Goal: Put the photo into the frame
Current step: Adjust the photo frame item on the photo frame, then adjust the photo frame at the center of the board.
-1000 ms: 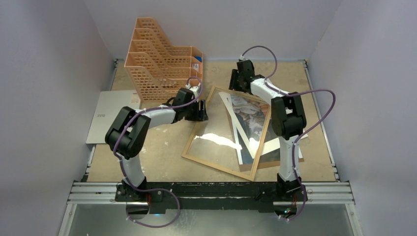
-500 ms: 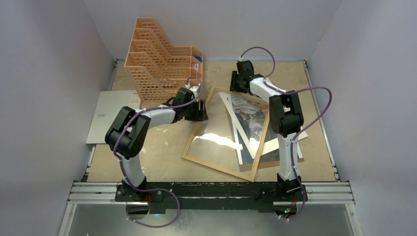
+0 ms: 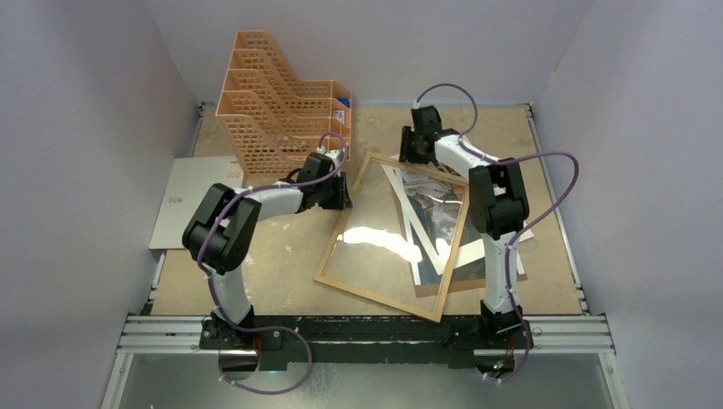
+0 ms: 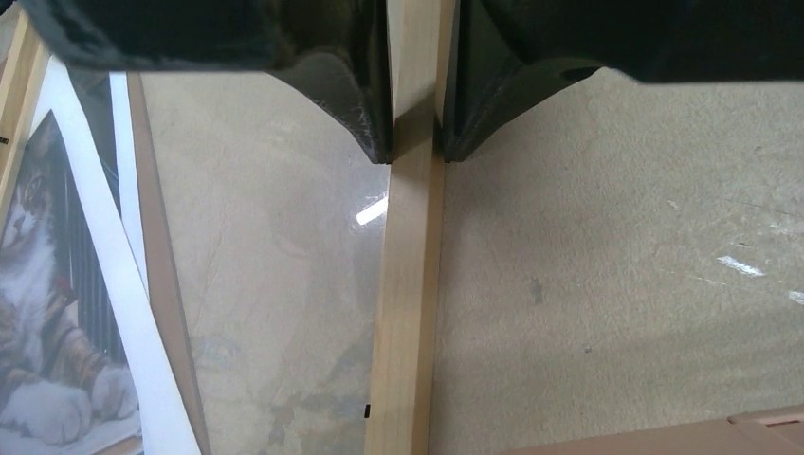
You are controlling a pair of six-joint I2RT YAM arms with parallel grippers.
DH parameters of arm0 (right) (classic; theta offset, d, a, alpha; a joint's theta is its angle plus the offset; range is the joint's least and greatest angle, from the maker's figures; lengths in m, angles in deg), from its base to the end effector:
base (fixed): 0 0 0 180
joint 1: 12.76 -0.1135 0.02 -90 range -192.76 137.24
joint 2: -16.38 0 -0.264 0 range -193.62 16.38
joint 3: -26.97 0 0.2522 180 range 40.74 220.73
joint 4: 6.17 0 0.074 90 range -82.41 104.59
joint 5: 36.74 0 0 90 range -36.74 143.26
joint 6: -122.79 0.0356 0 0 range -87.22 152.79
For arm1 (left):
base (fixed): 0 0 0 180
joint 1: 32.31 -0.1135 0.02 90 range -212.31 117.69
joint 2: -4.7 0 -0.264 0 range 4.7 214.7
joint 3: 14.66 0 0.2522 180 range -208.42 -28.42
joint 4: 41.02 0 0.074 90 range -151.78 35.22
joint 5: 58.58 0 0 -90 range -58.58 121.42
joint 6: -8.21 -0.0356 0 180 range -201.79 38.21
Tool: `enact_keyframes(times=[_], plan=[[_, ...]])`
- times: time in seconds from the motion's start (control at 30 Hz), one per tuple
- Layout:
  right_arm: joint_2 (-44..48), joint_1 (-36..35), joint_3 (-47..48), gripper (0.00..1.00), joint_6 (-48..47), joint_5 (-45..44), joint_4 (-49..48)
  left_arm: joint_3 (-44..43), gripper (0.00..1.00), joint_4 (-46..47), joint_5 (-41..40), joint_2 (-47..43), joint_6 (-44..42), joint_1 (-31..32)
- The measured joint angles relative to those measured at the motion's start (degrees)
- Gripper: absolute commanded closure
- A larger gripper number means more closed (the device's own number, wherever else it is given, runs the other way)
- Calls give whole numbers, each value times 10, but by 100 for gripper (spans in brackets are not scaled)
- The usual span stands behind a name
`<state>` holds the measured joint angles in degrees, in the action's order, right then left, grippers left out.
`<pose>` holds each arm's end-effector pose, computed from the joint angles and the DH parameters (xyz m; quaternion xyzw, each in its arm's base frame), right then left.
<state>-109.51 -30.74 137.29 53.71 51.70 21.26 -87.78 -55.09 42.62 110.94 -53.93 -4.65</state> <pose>0.4738 0.1528 0.1849 0.0290 0.9165 0.1210 0.3801 0.3325 -0.1821 0.1493 0.0340 0.9266 -0.2496 0.2791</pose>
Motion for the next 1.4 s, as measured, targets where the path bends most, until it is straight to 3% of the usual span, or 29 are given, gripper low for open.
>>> enact_keyframes(times=[0.2, 0.33, 1.4], plan=[[7, 0, -3, 55, 0, -2, 12, 0, 94, -2, -1, 0, 1, 0], [7, 0, -4, 55, 0, -4, 11, 0, 98, -2, -1, 0, 1, 0], [50, -1, -48, 52, 20, -27, 40, 0, 100, -1, -1, 2, 6, 1]])
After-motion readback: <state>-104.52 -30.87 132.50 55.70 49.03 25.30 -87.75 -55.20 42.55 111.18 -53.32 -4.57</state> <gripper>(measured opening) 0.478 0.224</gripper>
